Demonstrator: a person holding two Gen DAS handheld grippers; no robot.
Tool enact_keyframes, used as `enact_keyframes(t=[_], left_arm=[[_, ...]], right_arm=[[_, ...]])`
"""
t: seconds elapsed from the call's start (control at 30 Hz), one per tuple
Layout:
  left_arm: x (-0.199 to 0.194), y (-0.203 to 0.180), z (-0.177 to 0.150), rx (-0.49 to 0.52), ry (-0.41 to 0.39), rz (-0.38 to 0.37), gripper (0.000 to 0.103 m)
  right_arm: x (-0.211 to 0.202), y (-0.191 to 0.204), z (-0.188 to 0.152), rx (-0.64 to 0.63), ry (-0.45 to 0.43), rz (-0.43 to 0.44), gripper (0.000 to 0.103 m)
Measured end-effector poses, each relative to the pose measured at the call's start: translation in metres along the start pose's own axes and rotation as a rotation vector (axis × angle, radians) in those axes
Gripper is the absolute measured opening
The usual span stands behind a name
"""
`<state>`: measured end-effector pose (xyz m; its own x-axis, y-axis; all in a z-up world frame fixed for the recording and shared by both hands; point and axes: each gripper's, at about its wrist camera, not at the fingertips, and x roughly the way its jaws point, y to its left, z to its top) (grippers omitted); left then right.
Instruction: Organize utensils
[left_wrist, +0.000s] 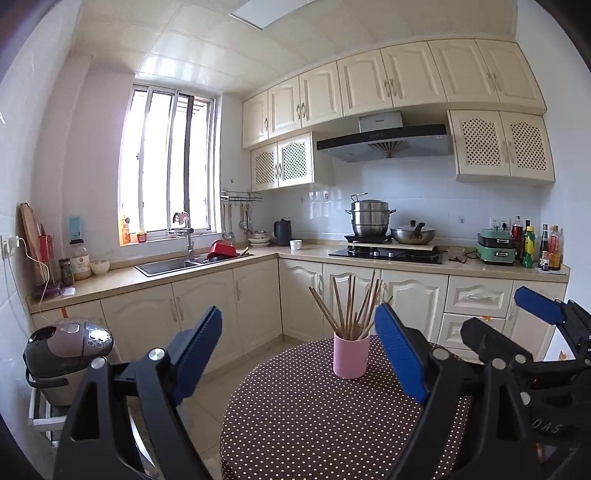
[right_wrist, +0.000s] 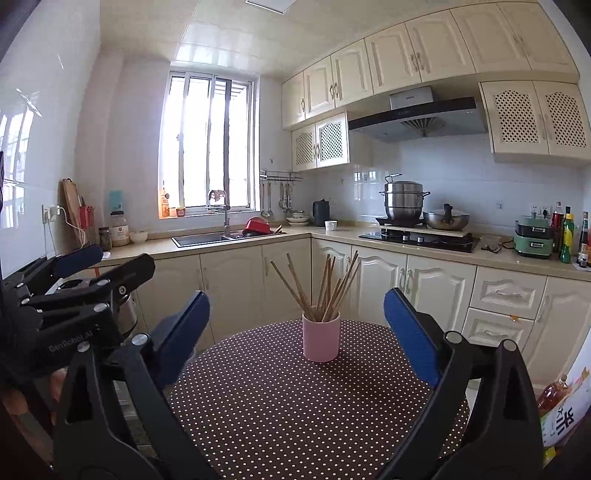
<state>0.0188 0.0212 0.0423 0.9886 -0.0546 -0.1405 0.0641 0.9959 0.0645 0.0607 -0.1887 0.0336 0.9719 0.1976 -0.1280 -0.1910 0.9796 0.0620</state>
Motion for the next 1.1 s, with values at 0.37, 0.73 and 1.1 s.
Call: enact_keyframes(t=[0.37,0.73,1.1], left_arm=[[-0.0021,-0.001,0.0013,0.008,0.006,0.011,0.083],[-0.0022,-0.0004,0.0012,0.022,-0.002,0.016,0.083],[0.0017,0.0006,-0.0003,0.015,0.0,0.01,0.083]], right_arm=[[-0.0075,0.0028,0.0033,-0.02,-0.022,-0.022,0.095],[-0.0098,0.007,0.003,-0.025,-0.024,-0.022,0.096],[-0.0072,0.0084,0.003,-0.021,-0.017,-0.019,0.096]])
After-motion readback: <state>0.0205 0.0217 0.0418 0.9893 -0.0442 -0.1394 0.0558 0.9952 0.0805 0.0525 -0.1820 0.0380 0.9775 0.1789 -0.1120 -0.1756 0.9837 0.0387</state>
